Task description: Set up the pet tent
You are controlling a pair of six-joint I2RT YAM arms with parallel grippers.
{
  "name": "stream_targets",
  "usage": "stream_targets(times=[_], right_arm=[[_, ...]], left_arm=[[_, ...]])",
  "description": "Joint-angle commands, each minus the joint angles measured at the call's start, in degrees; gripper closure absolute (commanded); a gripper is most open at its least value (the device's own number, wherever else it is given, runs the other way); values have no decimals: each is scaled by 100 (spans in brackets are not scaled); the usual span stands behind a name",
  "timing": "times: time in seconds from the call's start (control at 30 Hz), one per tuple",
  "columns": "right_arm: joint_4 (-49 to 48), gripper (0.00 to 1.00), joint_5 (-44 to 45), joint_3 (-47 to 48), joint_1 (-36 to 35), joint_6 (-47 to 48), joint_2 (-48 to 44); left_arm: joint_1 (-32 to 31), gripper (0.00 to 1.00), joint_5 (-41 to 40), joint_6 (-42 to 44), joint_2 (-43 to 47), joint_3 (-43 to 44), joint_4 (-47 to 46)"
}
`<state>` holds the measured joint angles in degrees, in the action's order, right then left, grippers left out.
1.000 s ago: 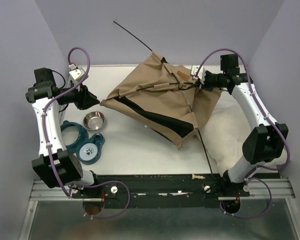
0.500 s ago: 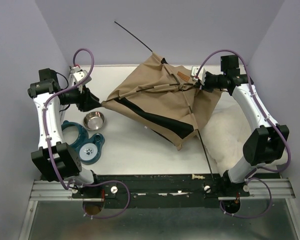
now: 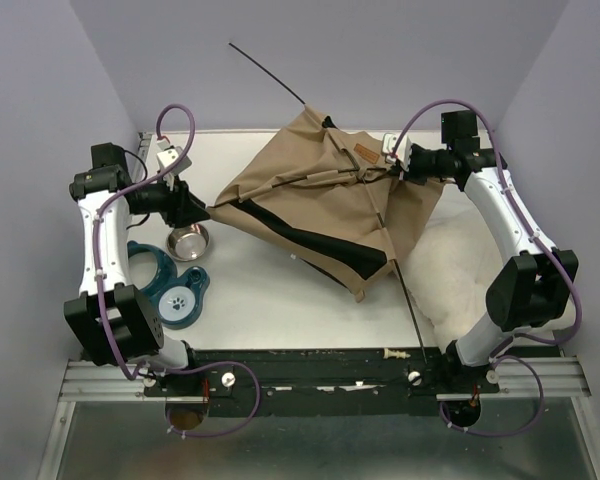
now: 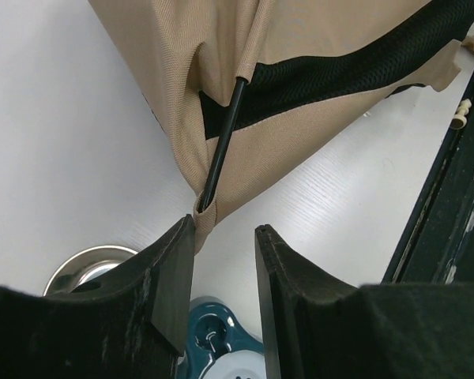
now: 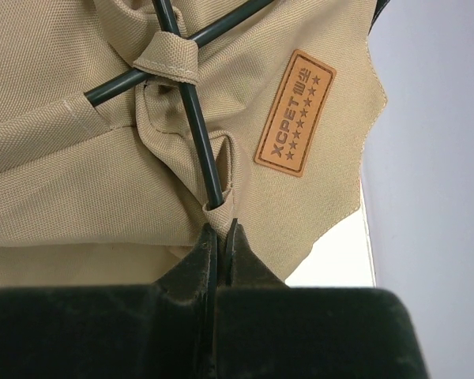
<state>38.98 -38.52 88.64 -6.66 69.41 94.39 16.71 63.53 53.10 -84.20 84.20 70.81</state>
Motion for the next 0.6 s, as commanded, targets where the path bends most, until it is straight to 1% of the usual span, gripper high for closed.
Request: stream_targets(times=[0.0,0.13,0.33,0.4,0.57], right_arm=[[241,99,187,-136,164,3,-131],[312,99,152,-145,156,91,-140],[382,99,117,-128,147,152,-122],[400,99,108,-110,156,161,-105],[417,99,108,-110,156,161,-105]], left_arm=[[-45,52,-112,-379,264,-193,-646],[-71,52,-218,-494,308,-282,-910],[-71,54,-279,-336,308,-308,-884],[-71,57,-262,-301,343,-326,-876],[-89,68,-69,-46,326,-282,-595]])
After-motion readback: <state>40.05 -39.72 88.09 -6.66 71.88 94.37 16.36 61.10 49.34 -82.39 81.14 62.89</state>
